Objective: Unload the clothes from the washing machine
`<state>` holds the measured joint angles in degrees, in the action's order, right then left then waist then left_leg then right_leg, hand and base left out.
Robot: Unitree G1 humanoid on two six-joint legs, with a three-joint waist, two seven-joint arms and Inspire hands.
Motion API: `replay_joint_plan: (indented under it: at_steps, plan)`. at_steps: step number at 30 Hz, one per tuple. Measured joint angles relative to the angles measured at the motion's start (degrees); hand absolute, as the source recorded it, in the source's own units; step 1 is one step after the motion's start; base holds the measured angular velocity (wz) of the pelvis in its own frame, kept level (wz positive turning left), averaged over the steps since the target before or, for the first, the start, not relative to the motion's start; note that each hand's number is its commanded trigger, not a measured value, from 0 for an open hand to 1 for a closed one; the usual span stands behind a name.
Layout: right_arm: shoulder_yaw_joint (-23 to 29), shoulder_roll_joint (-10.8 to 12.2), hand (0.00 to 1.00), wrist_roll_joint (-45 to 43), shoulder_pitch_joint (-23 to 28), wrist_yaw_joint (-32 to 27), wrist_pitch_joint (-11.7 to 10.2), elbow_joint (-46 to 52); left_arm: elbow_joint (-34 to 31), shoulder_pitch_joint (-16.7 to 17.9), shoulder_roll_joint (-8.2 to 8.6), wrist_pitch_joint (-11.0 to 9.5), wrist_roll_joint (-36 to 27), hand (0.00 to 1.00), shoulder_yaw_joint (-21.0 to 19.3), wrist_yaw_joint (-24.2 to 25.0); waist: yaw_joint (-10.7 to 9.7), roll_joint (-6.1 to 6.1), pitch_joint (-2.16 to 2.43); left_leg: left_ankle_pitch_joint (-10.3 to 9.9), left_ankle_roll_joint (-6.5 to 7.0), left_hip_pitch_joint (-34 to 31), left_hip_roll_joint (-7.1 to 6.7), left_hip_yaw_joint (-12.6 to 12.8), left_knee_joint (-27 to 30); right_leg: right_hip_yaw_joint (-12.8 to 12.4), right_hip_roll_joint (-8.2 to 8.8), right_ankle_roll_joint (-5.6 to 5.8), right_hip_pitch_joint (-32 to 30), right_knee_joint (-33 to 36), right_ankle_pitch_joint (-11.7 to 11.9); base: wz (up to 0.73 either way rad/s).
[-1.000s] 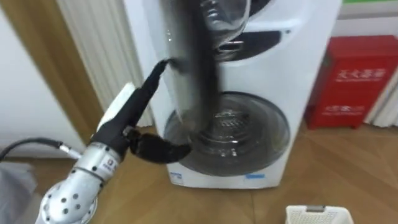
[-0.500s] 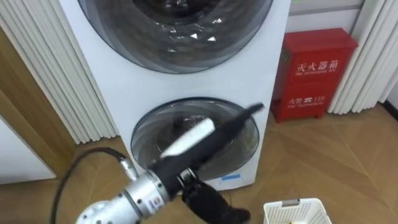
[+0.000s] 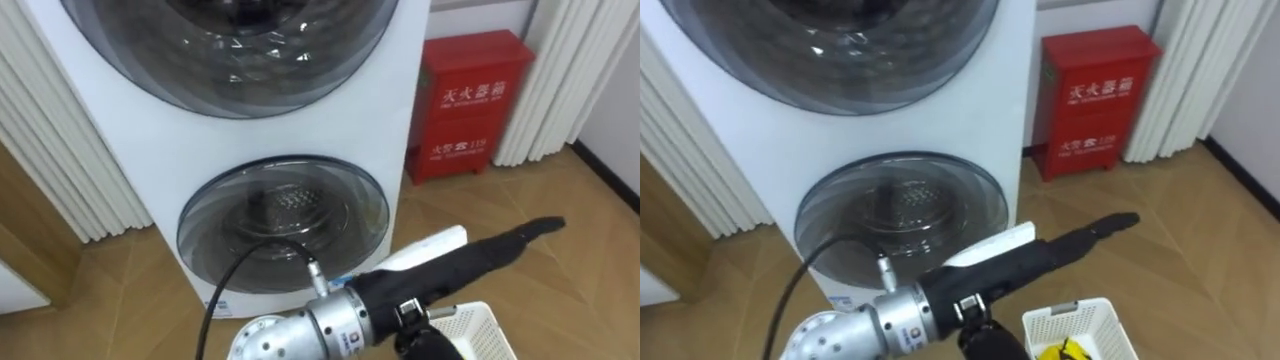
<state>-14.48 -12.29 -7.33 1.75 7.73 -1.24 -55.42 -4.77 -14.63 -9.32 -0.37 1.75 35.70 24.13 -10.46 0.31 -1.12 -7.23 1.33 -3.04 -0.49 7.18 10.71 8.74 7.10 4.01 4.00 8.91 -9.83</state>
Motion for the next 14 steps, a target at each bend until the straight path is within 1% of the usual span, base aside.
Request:
replay_joint_plan:
  at_steps: [2, 3, 4, 5, 6, 7, 8, 9, 10, 11, 12, 13, 14]
  plan:
    - [0.0, 0.1, 0.00, 1.4, 0.0, 0.1, 0.0, -0.3, 4.5, 2.2, -0.16, -0.3, -0.1, 0.00, -1.1, -0.8, 0.1, -0.22, -0.13, 0.1, -0.17, 0.9, 0.30, 0.8, -0.5, -0.4, -0.22, -0.16, 0.2, 0.0, 0.1, -0.23]
    - [0.1, 0.3, 0.00, 2.6, 0.2, 0.0, 0.0, -0.7, 7.9, 4.7, -0.02, -0.5, 0.0, 0.00, -2.5, -1.6, 0.1, -0.52, -0.19, 0.2, -0.33, 1.7, 0.47, 1.1, -1.0, -0.4, -0.35, -0.16, 0.6, 0.0, 0.1, -0.20]
    - [0.8, 0.6, 0.00, 3.1, 0.8, -0.1, -0.1, -1.1, 12.5, 7.3, -0.05, -1.4, 0.2, 0.00, -4.3, -2.5, 1.0, -0.83, -0.14, 0.2, -0.51, 2.2, 0.74, 1.6, -1.2, -0.4, -0.56, -0.19, 0.8, -0.1, 0.1, -0.25]
    - [2.6, 1.2, 0.00, 4.3, 1.3, -0.1, -0.1, -2.2, 18.2, 9.9, -0.05, -2.2, 0.4, 0.00, -6.9, -3.8, 1.9, -1.44, -0.04, 0.0, -0.81, 2.6, 1.05, 1.9, -1.2, -0.5, -0.83, -0.39, 0.9, -0.2, 0.1, -0.18]
    - [3.1, 1.5, 0.00, 5.5, 2.0, -0.2, -0.1, -2.3, 20.7, 11.5, -0.17, -2.3, 1.1, 0.00, -8.4, -4.8, 2.5, -1.70, 0.11, -0.1, -0.95, 2.6, 1.17, 1.9, -1.1, -0.7, -0.97, -0.59, 0.9, -0.3, 0.0, -0.12]
    - [3.8, 1.8, 0.00, 8.3, 3.3, -0.6, -0.1, -2.4, 26.5, 14.2, -0.36, -2.4, 1.7, 0.00, -11.9, -6.9, 3.6, -2.30, 0.39, -0.3, -1.21, 2.7, 1.38, 1.9, -0.9, -0.7, -1.15, -0.99, 0.9, -0.3, -0.3, 0.00]
    - [4.7, 2.2, 0.00, 10.2, 3.8, -0.7, -0.1, -2.6, 29.4, 15.6, -0.45, -2.4, 1.7, 0.00, -13.9, -7.9, 4.2, -2.49, 0.46, -0.3, -1.31, 2.8, 1.44, 1.9, -0.9, -0.6, -1.21, -1.25, 0.9, -0.3, -0.5, 0.00]
    - [5.5, 2.9, 0.00, 13.4, 4.4, -1.0, -0.2, -3.6, 35.0, 18.3, -0.45, -2.6, 1.6, 0.00, -17.8, -10.6, 5.1, -3.35, 0.68, -0.5, -1.53, 3.0, 1.60, 1.9, -0.9, -0.6, -1.38, -1.38, 1.0, -0.4, -0.6, 0.04]
    - [7.3, 3.5, 0.00, 15.3, 4.7, -1.2, -0.5, -5.8, 41.5, 20.2, -0.70, -3.0, 1.6, 0.00, -21.7, -13.4, 5.9, -3.87, 0.88, -0.6, -1.69, 3.2, 1.63, 1.8, -0.9, -0.3, -1.46, -1.38, 1.6, -0.9, -0.6, 0.04]
    - [8.0, 3.8, 0.00, 16.1, 5.0, -1.3, -0.6, -6.5, 45.0, 20.9, -0.69, -3.2, 1.7, 0.00, -23.5, -14.7, 6.3, -4.04, 0.92, -0.8, -1.75, 3.4, 1.62, 1.8, -0.9, -0.3, -1.48, -1.38, 2.0, -1.2, -0.6, 0.00]
    - [9.4, 3.9, 0.00, 18.3, 5.6, -1.4, -0.6, -7.2, 51.0, 22.4, -0.62, -3.4, 1.6, 0.00, -27.3, -17.4, 7.6, -3.80, 0.97, -1.2, -1.83, 3.8, 1.63, 1.8, -0.9, -0.1, -1.49, -1.37, 2.2, -1.2, -0.6, -0.04]
    - [10.5, 3.9, 0.00, 20.1, 6.1, -1.3, -0.7, -7.3, 55.1, 23.9, -0.70, -3.8, 1.1, 0.00, -30.8, -19.9, 8.1, -3.46, 0.88, -1.5, -1.81, 3.8, 1.65, 1.9, -0.9, 0.5, -1.48, -1.34, 2.3, -1.2, -0.6, -0.03]
    - [11.2, 4.0, 0.00, 20.7, 6.1, -1.3, -0.8, -7.7, 57.5, 24.3, -0.73, -4.2, 1.0, 0.00, -32.4, -21.1, 8.4, -3.43, 0.86, -1.6, -1.79, 3.9, 1.65, 1.8, -0.9, 0.9, -1.45, -1.34, 2.3, -1.2, -0.6, 0.00]
